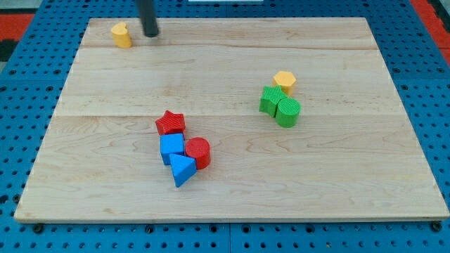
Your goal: Separate the blue blocks from each other
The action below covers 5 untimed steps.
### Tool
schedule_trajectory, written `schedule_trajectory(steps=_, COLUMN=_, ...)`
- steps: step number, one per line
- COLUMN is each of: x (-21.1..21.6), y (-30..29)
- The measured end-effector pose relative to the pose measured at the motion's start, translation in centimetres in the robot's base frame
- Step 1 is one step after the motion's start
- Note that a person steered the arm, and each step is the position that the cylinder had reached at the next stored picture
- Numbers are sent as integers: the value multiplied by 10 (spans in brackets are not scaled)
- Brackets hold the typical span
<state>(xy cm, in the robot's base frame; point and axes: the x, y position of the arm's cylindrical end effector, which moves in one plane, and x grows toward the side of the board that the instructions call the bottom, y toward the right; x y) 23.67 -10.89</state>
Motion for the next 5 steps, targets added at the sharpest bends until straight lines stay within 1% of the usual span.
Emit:
schedule_trajectory(steps=1, x=2, y=70)
schedule_trajectory(steps=2, x=8, y=127)
schedule_trajectory(steps=3, x=47, y=196)
schedule_trajectory(steps=4, x=99, y=229)
schedule_trajectory(steps=5, x=111, y=258)
